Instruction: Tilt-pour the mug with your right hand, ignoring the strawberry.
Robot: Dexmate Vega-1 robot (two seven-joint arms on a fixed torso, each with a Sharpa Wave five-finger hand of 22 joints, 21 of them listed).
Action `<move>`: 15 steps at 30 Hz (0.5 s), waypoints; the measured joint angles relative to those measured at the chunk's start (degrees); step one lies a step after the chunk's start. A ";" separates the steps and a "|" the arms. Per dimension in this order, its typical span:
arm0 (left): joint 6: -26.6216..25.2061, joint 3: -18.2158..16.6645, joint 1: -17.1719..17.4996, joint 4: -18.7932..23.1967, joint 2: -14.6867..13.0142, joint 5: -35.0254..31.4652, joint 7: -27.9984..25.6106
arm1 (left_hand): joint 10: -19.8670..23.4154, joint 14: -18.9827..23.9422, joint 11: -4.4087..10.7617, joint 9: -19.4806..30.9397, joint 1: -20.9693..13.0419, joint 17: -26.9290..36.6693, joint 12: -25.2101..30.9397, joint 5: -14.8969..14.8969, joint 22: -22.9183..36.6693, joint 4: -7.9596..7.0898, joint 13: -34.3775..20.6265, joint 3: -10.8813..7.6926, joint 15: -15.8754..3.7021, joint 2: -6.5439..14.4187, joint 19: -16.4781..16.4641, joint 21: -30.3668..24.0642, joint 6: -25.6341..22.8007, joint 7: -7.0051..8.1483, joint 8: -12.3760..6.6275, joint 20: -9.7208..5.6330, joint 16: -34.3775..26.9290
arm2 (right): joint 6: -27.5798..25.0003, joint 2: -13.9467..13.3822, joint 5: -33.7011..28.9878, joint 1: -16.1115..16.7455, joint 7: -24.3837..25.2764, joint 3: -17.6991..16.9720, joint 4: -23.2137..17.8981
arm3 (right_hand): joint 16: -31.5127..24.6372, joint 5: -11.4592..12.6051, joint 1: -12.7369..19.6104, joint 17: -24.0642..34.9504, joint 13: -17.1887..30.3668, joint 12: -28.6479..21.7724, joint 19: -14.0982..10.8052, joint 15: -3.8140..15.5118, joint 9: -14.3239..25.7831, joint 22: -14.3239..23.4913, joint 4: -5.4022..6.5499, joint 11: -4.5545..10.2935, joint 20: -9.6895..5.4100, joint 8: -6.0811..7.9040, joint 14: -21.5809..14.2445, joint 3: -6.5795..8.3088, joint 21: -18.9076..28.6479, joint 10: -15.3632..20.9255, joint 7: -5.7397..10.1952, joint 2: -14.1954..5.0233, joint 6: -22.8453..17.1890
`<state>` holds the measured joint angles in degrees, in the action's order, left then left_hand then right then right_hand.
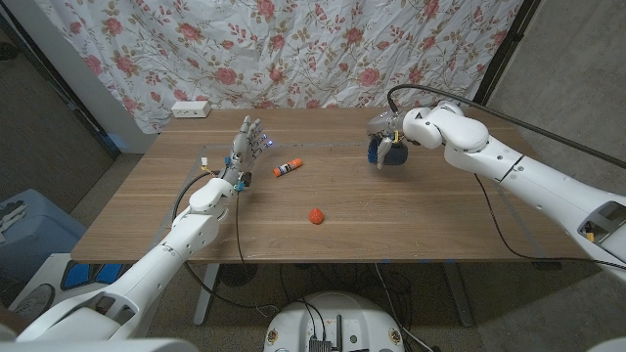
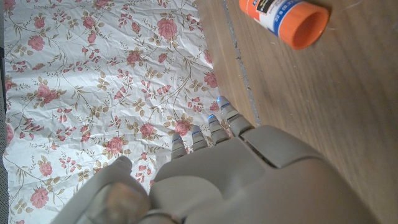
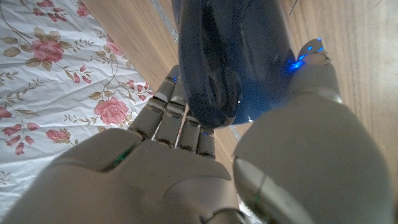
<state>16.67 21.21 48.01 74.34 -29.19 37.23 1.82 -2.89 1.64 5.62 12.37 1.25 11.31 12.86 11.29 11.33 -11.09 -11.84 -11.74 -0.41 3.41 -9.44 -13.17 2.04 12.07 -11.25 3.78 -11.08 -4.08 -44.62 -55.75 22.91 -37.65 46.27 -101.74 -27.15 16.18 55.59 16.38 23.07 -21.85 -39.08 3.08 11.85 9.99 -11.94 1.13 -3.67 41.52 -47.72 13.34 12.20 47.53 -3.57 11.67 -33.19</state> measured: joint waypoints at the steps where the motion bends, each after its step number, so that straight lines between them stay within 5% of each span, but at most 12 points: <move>1: 0.00 0.00 0.00 0.00 0.00 0.00 0.00 | 0.00 0.00 0.00 0.00 0.00 0.00 0.00 0.00 0.00 0.00 0.00 0.00 0.00 0.00 0.00 0.00 0.00 0.00 0.00 0.00 0.00 | -0.13 0.00 0.25 0.16 0.11 -0.24 -0.01 | 0.00 0.00 0.00 0.00 0.00 0.00 0.00 0.00 -0.01 0.00 0.00 -0.20 0.00 0.00 0.00 0.00 0.00 0.20 0.00 0.00 0.00; 15: 0.00 0.00 -0.02 -0.04 -0.01 0.00 0.01 | 0.00 0.00 0.00 0.00 0.00 0.00 0.00 0.00 0.00 0.00 0.00 0.00 0.00 0.00 0.00 0.00 0.00 0.00 0.00 0.00 0.00 | -2.42 -0.51 5.47 1.77 1.89 -2.89 -0.92 | 0.13 -0.01 -0.18 -0.03 -0.04 0.02 0.00 0.00 0.00 0.00 0.02 -0.29 0.00 0.00 0.00 -0.02 0.00 0.29 0.00 -0.18 0.00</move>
<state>16.67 21.21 47.98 74.31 -29.20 37.23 1.83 -2.89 1.64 5.62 12.37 1.25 11.31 12.86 11.29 11.33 -11.09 -11.84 -11.74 -0.41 3.41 -9.44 -13.17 2.04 12.07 -11.25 3.78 -11.08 -6.51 -45.13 -50.28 24.67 -35.76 43.38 -102.67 -27.02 16.17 55.41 16.35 23.03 -21.83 -39.08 3.08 11.85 9.98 -11.92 0.83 -3.67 41.53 -47.72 13.32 12.20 47.82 -3.57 11.50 -33.19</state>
